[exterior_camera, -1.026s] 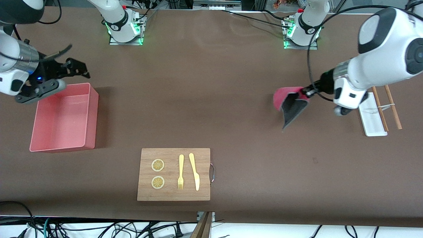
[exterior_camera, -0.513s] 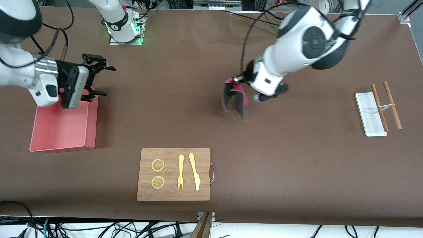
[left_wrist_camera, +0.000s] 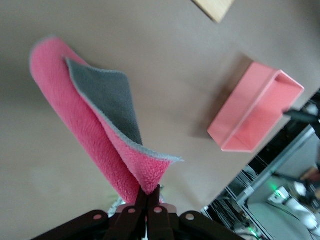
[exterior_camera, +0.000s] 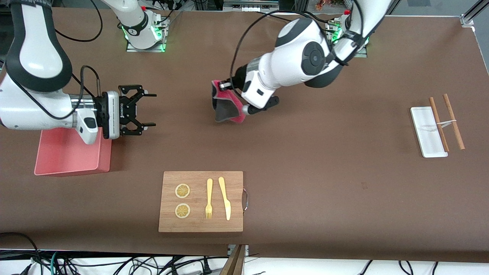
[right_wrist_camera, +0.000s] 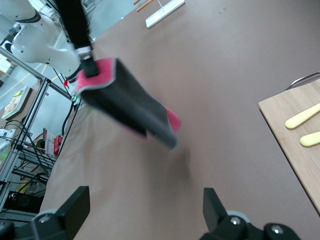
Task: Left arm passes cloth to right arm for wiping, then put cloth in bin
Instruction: 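Grasp the cloth with the right gripper beside the left gripper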
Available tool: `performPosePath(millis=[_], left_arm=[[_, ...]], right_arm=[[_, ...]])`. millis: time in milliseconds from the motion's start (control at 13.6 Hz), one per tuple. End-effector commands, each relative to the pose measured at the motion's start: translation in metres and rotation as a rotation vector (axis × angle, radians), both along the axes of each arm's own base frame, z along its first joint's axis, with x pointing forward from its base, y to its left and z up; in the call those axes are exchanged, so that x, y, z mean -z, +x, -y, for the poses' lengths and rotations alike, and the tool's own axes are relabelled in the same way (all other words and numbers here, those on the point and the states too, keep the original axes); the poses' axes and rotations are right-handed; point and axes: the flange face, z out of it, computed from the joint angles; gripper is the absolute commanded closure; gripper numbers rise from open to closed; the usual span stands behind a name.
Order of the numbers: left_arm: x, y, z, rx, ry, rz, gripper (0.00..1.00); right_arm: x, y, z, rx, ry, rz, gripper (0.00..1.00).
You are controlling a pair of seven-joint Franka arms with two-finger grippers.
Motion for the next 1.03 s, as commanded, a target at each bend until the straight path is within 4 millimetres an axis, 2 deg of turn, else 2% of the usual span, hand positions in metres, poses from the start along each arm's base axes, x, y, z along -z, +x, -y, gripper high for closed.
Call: performPosePath(millis=[0, 147, 220, 366, 440, 513, 659, 806, 953], left_arm=[[-0.006, -0.021, 0.036, 0.007, -0.052, -0.010, 1.00], [-0.006, -0.041, 0.053, 0.041, -0.052, -0.012, 1.00], [-0.008, -0.050, 0.062, 0.035, -0.053, -0.019, 1.00], [-0.013, -0.040, 0.057, -0.055, -0.048, -0.036, 1.00], [-0.013, -0.030, 0.052, -0.104, -0.057, -0.029, 1.00], [-0.014, -0.017, 0.047, -0.174, -0.077, -0.014, 1.00], [-0.011, -0.003, 0.043, -0.258, -0.118, 0.019, 1.00], [-0.015, 0.001, 0.044, -0.317, -0.144, 0.029, 1.00], [-0.023, -0.002, 0.047, -0.373, -0.152, -0.003, 1.00]], right_arm=[[0.033, 0.006, -0.006, -0.018, 0.060, 0.042, 0.00], [0.069, 0.003, -0.024, -0.012, 0.126, 0.075, 0.00], [0.080, -0.002, -0.037, 0.008, 0.156, 0.073, 0.00], [0.096, -0.016, -0.057, 0.034, 0.176, 0.057, 0.00], [0.103, -0.023, -0.060, 0.032, 0.196, 0.052, 0.00], [0.107, -0.030, -0.053, 0.032, 0.199, 0.050, 0.00], [0.110, -0.054, -0.046, 0.024, 0.202, 0.047, 0.00], [0.105, -0.075, -0.042, 0.012, 0.213, 0.043, 0.00], [0.106, -0.079, -0.040, 0.008, 0.213, 0.064, 0.00]])
